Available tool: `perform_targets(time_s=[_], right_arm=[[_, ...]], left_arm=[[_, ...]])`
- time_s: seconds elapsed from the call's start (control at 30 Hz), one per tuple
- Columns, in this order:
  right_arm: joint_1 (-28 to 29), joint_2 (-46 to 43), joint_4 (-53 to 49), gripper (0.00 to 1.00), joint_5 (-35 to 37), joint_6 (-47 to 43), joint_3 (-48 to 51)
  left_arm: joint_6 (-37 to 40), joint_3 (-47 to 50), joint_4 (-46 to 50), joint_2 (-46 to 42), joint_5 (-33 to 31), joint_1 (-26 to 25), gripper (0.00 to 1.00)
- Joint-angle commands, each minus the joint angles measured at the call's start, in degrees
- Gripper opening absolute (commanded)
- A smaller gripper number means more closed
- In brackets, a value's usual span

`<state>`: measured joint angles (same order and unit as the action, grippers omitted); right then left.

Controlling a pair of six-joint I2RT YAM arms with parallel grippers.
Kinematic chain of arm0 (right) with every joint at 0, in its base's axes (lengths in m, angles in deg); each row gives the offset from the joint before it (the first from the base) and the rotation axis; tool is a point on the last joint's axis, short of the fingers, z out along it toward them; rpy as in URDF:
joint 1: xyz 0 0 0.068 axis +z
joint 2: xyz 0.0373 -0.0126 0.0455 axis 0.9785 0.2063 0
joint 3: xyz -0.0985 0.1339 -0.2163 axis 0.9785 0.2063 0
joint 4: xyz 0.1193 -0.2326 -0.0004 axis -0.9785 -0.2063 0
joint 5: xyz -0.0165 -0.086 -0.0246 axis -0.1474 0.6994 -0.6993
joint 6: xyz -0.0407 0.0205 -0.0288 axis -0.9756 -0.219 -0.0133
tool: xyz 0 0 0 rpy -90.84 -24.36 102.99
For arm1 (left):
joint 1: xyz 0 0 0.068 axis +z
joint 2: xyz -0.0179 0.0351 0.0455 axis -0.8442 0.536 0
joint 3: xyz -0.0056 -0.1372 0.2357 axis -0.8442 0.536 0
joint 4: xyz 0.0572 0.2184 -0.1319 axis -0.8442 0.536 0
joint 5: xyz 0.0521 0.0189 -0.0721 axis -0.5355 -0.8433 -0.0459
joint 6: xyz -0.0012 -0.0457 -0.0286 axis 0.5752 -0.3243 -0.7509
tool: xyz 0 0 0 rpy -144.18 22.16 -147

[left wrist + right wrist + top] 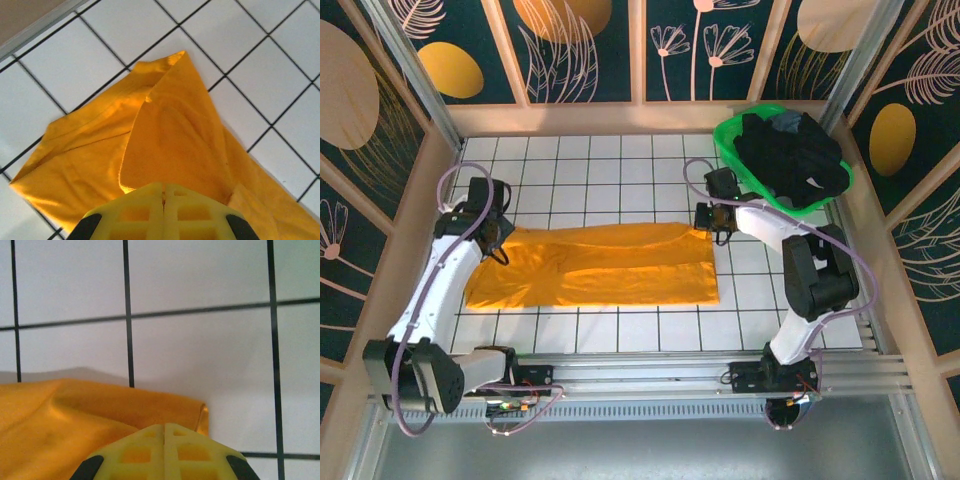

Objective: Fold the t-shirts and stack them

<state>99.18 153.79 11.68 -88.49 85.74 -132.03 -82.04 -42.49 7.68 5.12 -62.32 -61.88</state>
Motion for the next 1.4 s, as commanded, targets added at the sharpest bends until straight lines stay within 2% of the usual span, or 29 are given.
perform_targets(time_s=[0.0,0.1,0.43,0.63,0.73,0.87,0.97,1.03,1.1,1.2,1.23,1.27,1.37], right_arm=[[1.5,-3.0,-2.5,0.00,1.1,0.2,2.0],[2.7,-3.8,-3.9,0.00,4.9,-0.5,2.7],[9.9,-4.6,-8.4,0.00,25.1,-4.4,1.8],[12.6,-6.5,-10.3,0.00,29.4,-3.3,3.6],[13.8,-7.7,-9.9,0.01,28.6,-3.7,5.3],[14.0,-9.1,-9.7,0.26,25.8,-2.7,7.0],[13.9,-12.0,-9.5,0.39,24.5,-1.4,8.1],[13.4,-13.4,-9.4,0.40,23.4,-0.1,8.2],[12.4,-13.6,-9.4,0.40,21.1,1.2,7.9],[10.6,-12.5,-9.1,0.38,16.5,3.5,6.5],[10.6,-11.7,-9.0,0.35,14.2,4.4,5.7],[8.6,-11.1,-8.9,0.33,12.2,5.0,4.9],[7.4,-8.4,-7.9,0.28,4.7,5.8,2.2]], left_arm=[[-3.4,2.2,5.4,-2.7,-3.6,-0.1,0.00],[-4.4,3.3,6.8,-4.0,-3.9,-0.1,0.00],[-4.8,5.4,6.7,-3.9,-3.8,-0.1,0.00],[-4.9,7.5,6.2,-3.7,-3.2,-0.1,0.00],[-5.1,8.6,6.1,-3.8,-2.7,-0.1,0.00],[-5.4,9.8,6.3,-3.8,-2.7,-0.1,0.00],[-6.0,10.6,6.7,-4.5,-2.3,-0.1,0.00],[-6.4,12.0,6.7,-5.1,-1.6,-0.1,0.01],[-6.9,13.1,6.5,-5.3,-0.8,-0.1,0.14],[-7.3,13.1,6.2,-4.9,-0.6,-0.1,0.26],[-7.4,12.5,6.0,-4.7,-0.9,-0.1,0.35],[-7.3,11.9,5.7,-4.3,-1.1,-0.1,0.37],[-6.2,8.5,4.3,-1.8,-2.1,-0.1,0.39]])
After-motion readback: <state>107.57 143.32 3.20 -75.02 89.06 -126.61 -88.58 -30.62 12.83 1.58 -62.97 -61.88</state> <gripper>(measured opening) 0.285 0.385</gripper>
